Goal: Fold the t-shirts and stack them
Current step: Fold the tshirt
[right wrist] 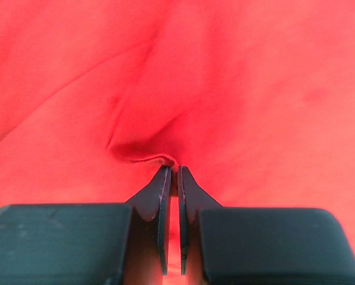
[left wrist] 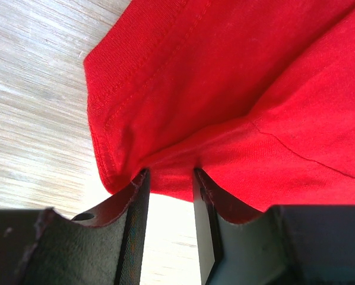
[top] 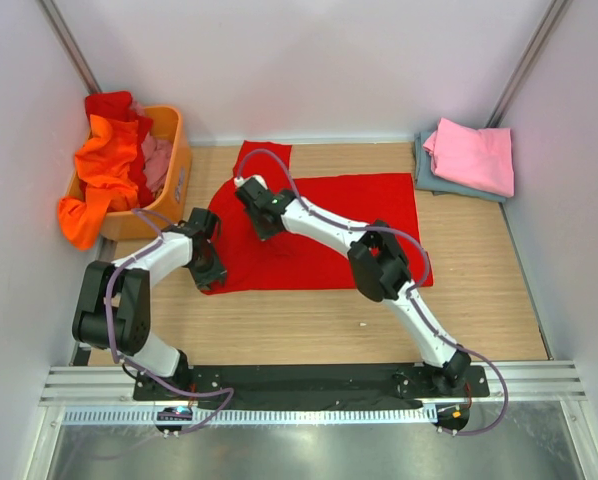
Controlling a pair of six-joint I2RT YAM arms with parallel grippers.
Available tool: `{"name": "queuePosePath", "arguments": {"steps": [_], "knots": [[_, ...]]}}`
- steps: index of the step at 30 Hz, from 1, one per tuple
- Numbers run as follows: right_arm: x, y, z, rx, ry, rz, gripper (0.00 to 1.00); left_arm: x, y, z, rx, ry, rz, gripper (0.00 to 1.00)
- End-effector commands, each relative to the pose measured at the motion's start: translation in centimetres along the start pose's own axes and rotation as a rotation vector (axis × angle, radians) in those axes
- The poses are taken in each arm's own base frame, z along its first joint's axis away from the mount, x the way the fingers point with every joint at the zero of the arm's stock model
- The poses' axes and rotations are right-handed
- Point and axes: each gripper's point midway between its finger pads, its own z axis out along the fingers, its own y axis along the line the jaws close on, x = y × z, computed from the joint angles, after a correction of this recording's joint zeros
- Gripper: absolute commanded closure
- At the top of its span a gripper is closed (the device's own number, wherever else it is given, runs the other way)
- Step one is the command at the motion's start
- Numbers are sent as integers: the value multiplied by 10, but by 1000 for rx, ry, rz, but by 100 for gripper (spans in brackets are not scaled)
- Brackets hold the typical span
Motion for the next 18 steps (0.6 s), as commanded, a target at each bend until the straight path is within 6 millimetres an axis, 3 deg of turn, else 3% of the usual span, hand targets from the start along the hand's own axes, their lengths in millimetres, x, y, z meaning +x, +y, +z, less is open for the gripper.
{"name": "queuePosePath", "arguments": {"steps": [1, 6, 9, 10, 11, 13, 18], "knots": [[-52, -32, -29, 35, -110, 19, 93, 20, 10, 27, -28, 58, -16, 65], [-65, -53, -19, 44, -129, 19, 93, 21, 10, 28, -29, 59, -14, 65], [-71, -61, -12, 34, -146, 12, 71, 21, 10, 28, -29, 59, -14, 66], [-75, -62, -12, 26, -155, -9, 43, 21, 10, 28, -30, 61, -14, 65], [-77, -63, -10, 29, -162, -18, 33, 20, 10, 28, -31, 60, -14, 66], [-85, -73, -10, 85, -180, -35, 24, 21, 10, 28, -33, 64, -14, 66], [-103, -107, -37, 168, -222, 49, 23, 16, 6, 20, -20, 45, -11, 68]]}}
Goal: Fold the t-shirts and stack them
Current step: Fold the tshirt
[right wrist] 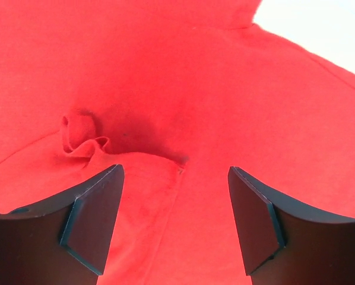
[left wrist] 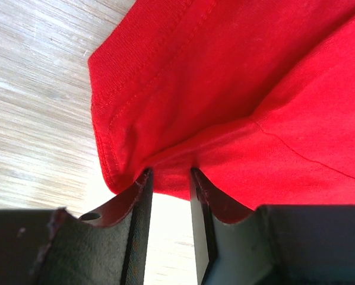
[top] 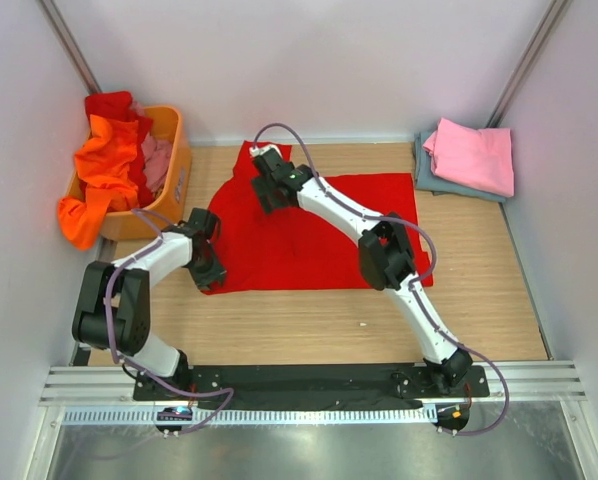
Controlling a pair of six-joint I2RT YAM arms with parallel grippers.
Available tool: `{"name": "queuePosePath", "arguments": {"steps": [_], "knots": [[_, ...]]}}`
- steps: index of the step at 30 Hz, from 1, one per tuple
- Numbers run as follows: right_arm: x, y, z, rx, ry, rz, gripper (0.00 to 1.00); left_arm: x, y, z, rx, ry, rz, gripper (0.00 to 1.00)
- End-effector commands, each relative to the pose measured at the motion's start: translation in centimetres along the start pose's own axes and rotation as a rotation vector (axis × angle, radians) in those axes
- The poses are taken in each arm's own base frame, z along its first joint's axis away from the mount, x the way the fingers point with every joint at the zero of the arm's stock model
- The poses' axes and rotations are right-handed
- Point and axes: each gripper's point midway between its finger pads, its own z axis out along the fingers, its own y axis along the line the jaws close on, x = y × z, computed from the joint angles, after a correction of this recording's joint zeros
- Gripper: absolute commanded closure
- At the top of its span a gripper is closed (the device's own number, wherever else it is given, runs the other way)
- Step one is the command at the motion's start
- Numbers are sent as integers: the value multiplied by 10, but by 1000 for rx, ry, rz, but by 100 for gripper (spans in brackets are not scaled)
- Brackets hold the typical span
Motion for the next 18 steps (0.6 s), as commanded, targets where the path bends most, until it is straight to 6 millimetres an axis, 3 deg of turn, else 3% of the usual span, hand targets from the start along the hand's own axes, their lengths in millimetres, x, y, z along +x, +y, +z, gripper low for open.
{"name": "queuePosePath", "arguments": {"steps": [1, 3, 4, 5, 6, 7, 8, 9, 10, 11, 12, 13, 14, 15, 16, 18], "knots": [[-41, -34, -42, 69, -108, 61, 23, 9, 0, 15, -7, 21, -7, 67], [-43, -46, -57, 99, -122, 92, 23, 1, -4, -4, 9, -19, 2, 59], [-29, -51, -58, 115, -91, 90, 23, -9, -9, -14, 20, -54, 6, 50], [-37, -61, -82, 135, -123, 115, 23, -14, -12, -23, 30, -78, 9, 46], [-34, -67, -88, 143, -129, 160, 23, -17, -14, -36, 48, -108, 13, 41], [-5, -71, -83, 149, -72, 163, 23, -25, -20, -48, 75, -143, 14, 39], [-12, -75, -109, 107, -112, 210, 23, -30, -25, -56, 98, -166, 18, 38], [-9, -75, -113, 79, -129, 273, 23, -37, -31, -67, 134, -208, 15, 39], [26, -87, -106, 83, -64, 305, 23, -42, -36, -74, 158, -231, 19, 41], [37, -89, -110, 56, -54, 338, 23, -47, -47, -79, 210, -256, 26, 42], [31, -88, -127, -8, -98, 408, 25, -50, -54, -83, 246, -268, 40, 43], [68, -96, -119, -8, -30, 428, 25, -53, -61, -85, 276, -276, 46, 44], [80, -96, -118, -26, -18, 445, 25, -56, -75, -87, 340, -279, 53, 44], [79, -98, -125, -46, -51, 465, 26, -59, -79, -86, 353, -285, 54, 44], [110, -92, -118, -73, 13, 470, 26, -56, -88, -77, 369, -250, 61, 44], [139, -94, -111, -84, 66, 485, 27, -60, -106, -72, 425, -240, 68, 46]]}}
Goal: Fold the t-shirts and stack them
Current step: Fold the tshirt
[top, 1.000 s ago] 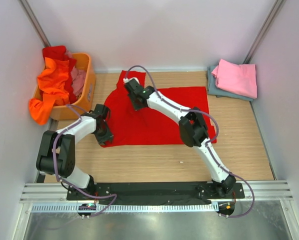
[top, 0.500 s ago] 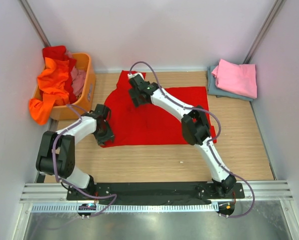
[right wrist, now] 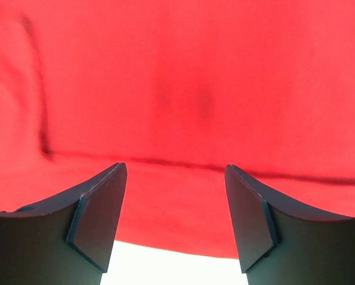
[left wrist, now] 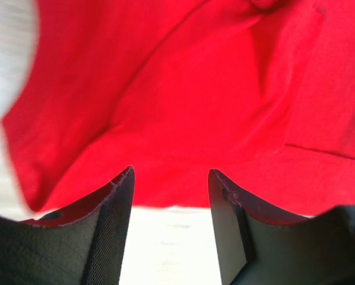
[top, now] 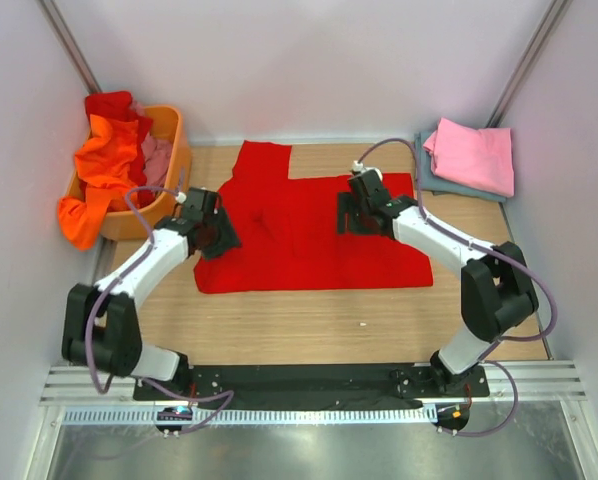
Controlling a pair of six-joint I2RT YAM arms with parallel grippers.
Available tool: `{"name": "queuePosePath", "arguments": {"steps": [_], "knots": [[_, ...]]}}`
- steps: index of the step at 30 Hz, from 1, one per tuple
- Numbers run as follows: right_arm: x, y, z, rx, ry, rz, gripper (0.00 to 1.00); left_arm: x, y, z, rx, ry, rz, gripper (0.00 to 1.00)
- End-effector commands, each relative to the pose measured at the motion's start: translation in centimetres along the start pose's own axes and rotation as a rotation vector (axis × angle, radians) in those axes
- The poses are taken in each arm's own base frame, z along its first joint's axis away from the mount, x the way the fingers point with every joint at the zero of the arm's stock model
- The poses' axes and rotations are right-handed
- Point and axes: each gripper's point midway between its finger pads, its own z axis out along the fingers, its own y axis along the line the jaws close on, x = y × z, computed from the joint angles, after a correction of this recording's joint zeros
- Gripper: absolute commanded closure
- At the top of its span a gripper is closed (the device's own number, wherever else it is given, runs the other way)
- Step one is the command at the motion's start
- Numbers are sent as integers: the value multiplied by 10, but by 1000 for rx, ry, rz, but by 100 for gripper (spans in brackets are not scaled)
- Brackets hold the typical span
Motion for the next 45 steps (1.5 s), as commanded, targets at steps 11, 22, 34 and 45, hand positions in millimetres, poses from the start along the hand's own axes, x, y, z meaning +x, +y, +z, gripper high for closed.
{"name": "queuePosePath", "arguments": {"steps": [11, 22, 34, 45], "knots": [[131, -21, 40, -110, 225, 147, 30, 51, -27, 93, -25, 172, 83, 54], [222, -58, -11, 18, 324, 393, 28, 136, 6, 54, -119, 220, 205, 55], [166, -38, -98, -68, 115, 453, 23, 133, 6, -44, -132, 77, 309, 46], [81, -22, -116, -65, -20, 235, 19, -81, -88, -8, 1, -170, 289, 27]]}}
